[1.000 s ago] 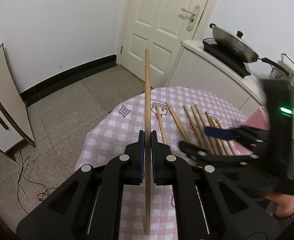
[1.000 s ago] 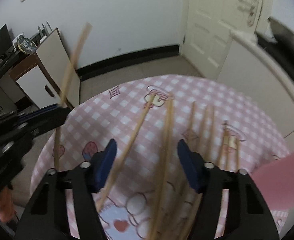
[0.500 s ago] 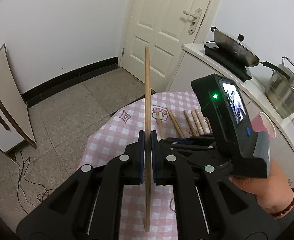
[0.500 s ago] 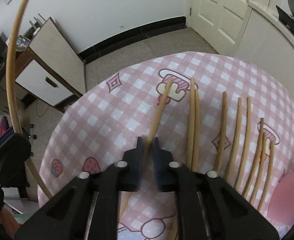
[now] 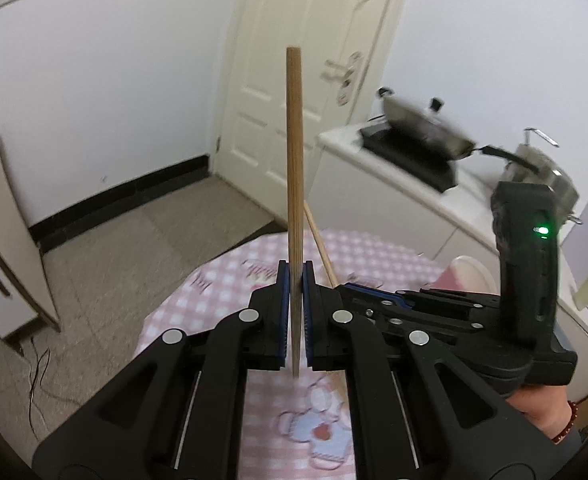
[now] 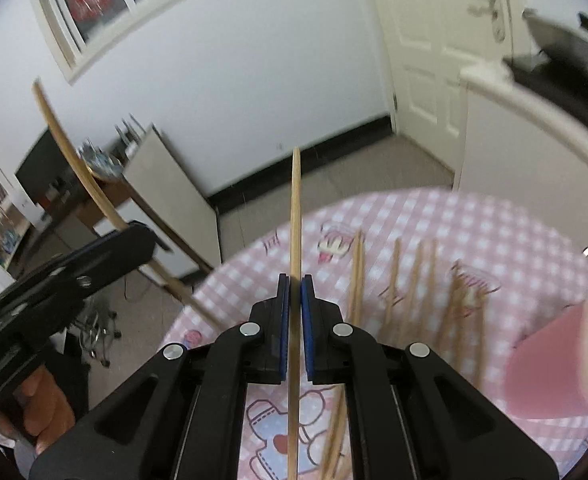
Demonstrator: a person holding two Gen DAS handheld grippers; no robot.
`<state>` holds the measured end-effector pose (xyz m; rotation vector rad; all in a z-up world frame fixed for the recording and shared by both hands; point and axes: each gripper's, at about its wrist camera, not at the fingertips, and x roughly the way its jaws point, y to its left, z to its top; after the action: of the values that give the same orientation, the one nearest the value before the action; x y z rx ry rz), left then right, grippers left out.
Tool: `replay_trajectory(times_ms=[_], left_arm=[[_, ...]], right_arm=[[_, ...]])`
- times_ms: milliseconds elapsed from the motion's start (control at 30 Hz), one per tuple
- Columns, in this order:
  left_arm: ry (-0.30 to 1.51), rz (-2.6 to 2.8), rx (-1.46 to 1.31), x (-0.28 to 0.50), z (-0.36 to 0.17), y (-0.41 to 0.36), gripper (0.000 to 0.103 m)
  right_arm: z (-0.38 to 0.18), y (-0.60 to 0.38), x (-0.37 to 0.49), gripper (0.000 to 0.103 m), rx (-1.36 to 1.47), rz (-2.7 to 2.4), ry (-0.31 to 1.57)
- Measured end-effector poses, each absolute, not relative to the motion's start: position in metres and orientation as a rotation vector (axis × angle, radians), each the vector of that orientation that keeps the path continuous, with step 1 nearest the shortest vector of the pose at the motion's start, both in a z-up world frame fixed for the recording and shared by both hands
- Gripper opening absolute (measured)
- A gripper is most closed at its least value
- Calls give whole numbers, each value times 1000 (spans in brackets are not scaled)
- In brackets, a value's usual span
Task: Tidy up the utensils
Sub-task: 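Lift the chopstick upright with the left tool and carry it over the pink cup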
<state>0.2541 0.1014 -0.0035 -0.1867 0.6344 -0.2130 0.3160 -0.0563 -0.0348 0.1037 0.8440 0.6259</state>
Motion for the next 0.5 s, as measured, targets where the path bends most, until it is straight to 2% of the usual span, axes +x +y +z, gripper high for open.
replay_trajectory(times_ms=[333,500], left_arm=[[504,-360,-148,258,66,21,6],[451,-396,-167,271,87,-15,6]], right_arm=[[49,-127,283,4,49,480,456],[47,-163,290,4,45,390,319]])
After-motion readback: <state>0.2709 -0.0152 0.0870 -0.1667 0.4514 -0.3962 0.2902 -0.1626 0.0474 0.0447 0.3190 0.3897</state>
